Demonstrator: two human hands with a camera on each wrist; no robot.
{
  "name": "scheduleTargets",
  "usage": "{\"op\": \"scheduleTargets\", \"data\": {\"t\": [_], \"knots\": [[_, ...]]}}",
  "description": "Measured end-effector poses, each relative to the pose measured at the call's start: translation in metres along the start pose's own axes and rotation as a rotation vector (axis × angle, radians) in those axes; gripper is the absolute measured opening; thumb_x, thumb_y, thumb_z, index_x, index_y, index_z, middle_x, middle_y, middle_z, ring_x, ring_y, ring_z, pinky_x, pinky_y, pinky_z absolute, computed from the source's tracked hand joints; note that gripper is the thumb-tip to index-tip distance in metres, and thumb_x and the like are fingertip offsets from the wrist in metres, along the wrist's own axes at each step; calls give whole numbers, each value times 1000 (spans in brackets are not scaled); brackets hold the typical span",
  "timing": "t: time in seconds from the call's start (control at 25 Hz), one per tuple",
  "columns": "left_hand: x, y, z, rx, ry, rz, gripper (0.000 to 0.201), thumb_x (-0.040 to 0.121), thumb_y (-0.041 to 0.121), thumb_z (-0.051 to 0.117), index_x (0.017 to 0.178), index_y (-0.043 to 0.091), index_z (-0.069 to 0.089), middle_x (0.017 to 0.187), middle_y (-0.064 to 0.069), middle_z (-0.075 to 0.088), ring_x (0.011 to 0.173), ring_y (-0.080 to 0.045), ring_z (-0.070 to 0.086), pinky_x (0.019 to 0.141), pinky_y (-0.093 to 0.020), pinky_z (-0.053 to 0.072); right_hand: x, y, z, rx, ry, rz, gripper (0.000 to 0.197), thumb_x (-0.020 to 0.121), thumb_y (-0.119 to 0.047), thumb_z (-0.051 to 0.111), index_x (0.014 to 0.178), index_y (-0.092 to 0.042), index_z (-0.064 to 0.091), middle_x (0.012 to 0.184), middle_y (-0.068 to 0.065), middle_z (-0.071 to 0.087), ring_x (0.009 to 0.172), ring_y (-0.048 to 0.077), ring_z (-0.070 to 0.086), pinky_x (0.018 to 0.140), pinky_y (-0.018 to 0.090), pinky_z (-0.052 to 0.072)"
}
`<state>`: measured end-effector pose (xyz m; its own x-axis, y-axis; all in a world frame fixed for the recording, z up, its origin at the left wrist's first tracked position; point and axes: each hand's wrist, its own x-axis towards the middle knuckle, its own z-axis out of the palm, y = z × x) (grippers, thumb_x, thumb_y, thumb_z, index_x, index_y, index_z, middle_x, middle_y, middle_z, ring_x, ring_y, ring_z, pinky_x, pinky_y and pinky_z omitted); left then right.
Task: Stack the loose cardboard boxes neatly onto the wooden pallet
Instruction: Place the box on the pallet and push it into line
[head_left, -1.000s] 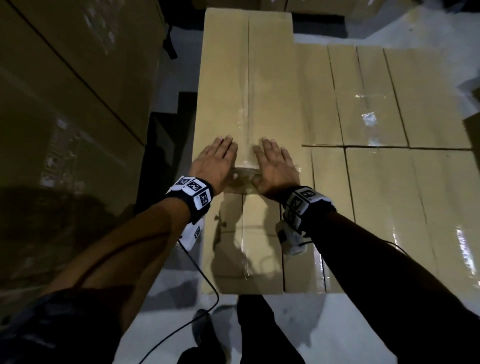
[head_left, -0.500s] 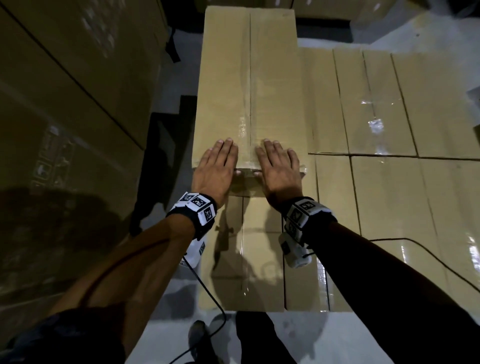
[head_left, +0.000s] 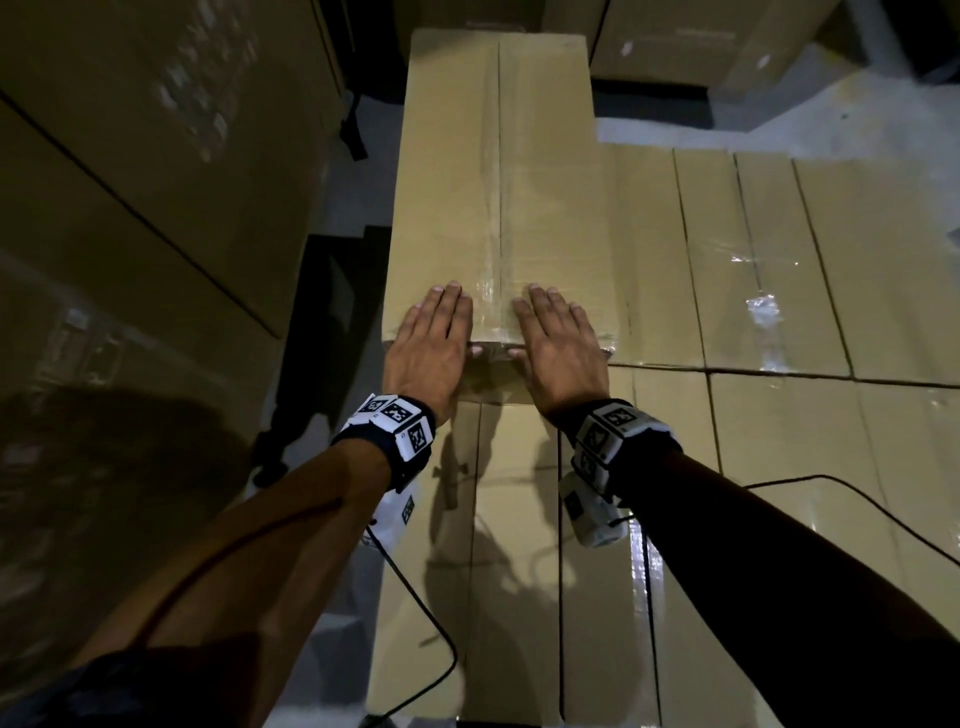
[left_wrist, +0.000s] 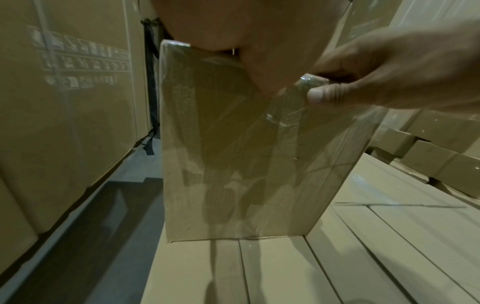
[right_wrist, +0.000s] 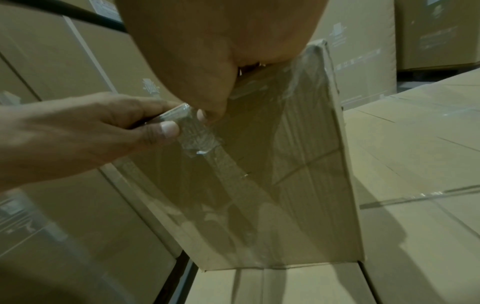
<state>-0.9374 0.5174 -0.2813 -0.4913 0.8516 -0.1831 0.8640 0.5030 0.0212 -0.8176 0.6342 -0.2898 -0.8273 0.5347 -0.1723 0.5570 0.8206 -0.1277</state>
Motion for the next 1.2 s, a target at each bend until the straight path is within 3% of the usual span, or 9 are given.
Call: {"op": "scheduleTargets", "data": {"t": [0.2, 0.36, 0.68, 1.2], "knots": [[32, -5, -4, 31, 5, -23, 78, 100, 20, 49, 157, 8, -4, 166, -10, -8, 153, -24, -5, 124, -36, 1, 34, 15, -9, 19, 17, -30, 60, 106, -34, 42, 159, -13, 23, 168, 10, 13, 155, 25, 10, 124, 36, 2], [56, -11, -5, 64, -2, -33, 86, 95, 14, 57, 157, 9, -3, 166, -8, -6, 153, -24, -2, 124, -36, 3, 55, 22, -15, 8, 0, -35, 61, 106, -35, 40, 160, -13, 20, 168, 9, 10, 155, 24, 8, 124, 35, 2], [75, -14, -8, 37, 12, -32, 71, 103, 23, 43, 157, 9, -2, 166, -8, -5, 153, -24, -2, 124, -37, 3, 73, 26, -19, -8, 2, -28, 60, 107, -36, 40, 160, -16, 18, 169, 7, 9, 156, 23, 6, 124, 35, 1], [84, -15, -9, 1, 4, -28, 67, 105, 35, 35, 157, 9, 1, 166, -8, -4, 153, -24, -2, 124, -37, 4, 83, 31, -18, -51, 8, -56, 62, 106, -42, 37, 160, -16, 18, 169, 7, 10, 155, 23, 8, 124, 36, 5]]}}
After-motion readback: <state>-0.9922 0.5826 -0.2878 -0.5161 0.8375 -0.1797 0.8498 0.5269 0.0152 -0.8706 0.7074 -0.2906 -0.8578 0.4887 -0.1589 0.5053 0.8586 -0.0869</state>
